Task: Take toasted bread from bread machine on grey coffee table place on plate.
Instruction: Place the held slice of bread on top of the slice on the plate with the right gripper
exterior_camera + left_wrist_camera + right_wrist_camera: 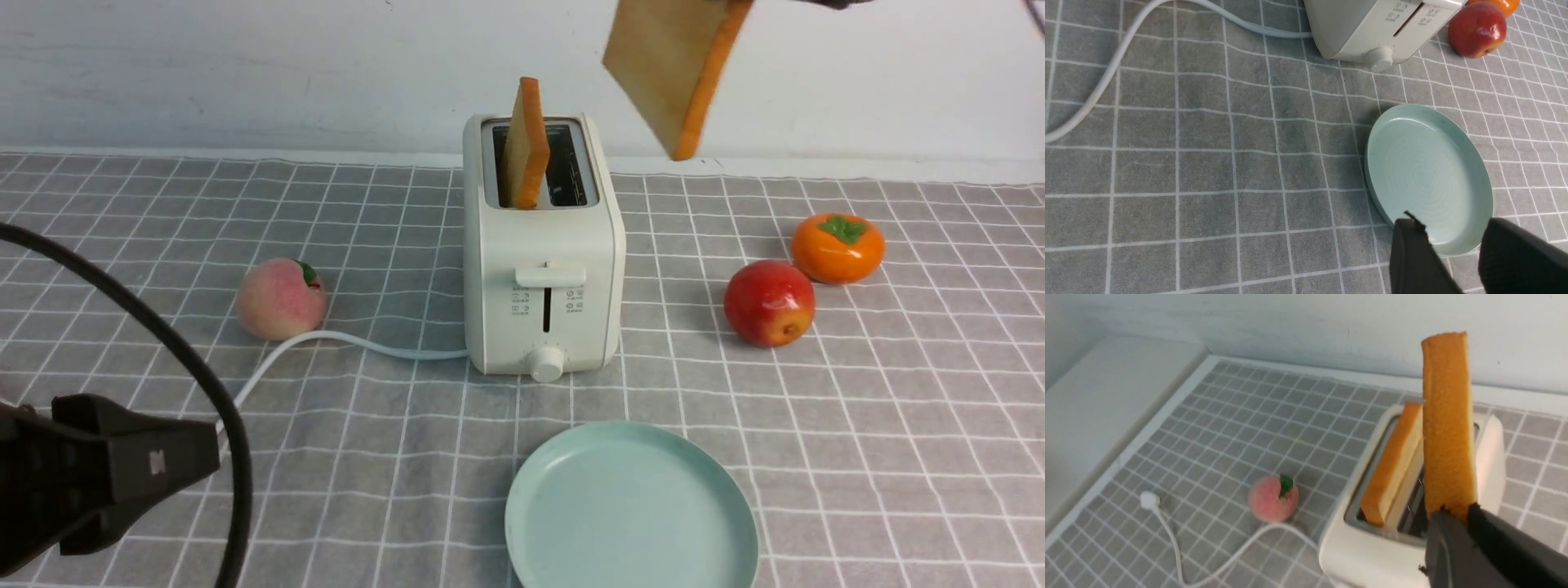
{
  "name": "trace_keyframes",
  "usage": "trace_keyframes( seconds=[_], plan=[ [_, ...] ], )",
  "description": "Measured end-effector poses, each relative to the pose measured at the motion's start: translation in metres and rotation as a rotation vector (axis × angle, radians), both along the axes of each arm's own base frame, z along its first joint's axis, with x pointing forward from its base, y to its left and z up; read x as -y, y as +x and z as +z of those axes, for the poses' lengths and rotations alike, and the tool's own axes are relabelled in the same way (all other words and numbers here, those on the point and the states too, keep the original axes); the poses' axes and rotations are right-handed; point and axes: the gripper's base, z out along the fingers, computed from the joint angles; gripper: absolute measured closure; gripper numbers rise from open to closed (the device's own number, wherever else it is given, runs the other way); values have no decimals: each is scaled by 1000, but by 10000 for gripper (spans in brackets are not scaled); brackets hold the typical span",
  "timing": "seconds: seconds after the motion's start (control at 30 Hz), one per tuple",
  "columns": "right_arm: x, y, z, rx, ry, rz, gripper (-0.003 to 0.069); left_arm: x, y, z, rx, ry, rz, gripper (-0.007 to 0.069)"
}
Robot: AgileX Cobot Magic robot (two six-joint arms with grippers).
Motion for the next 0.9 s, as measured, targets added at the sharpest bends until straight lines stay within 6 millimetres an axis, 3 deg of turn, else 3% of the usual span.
trace_keyframes(
  seconds=[0.2, 0.37, 0.57, 0.6, 0.67, 0.9],
  plan=[
    [7, -28, -1, -125, -65, 58, 629, 0, 0, 0, -1, 0, 0, 386],
    [-5, -37, -37, -258, -51, 128, 629, 0, 1, 1, 9, -6, 3, 386],
    [-26, -50, -107, -407, 80, 261, 629, 1, 1, 2, 19, -30, 8, 386],
    [-26, -50, -107, -398, 75, 264, 629, 1, 1, 2, 19, -31, 8, 386],
    [-30, -54, -129, -399, 166, 295, 629, 1, 1, 3, 23, -35, 9, 386],
    [-32, -64, -169, -413, 349, 260, 629, 1, 2, 3, 28, -41, 11, 386]
  ],
)
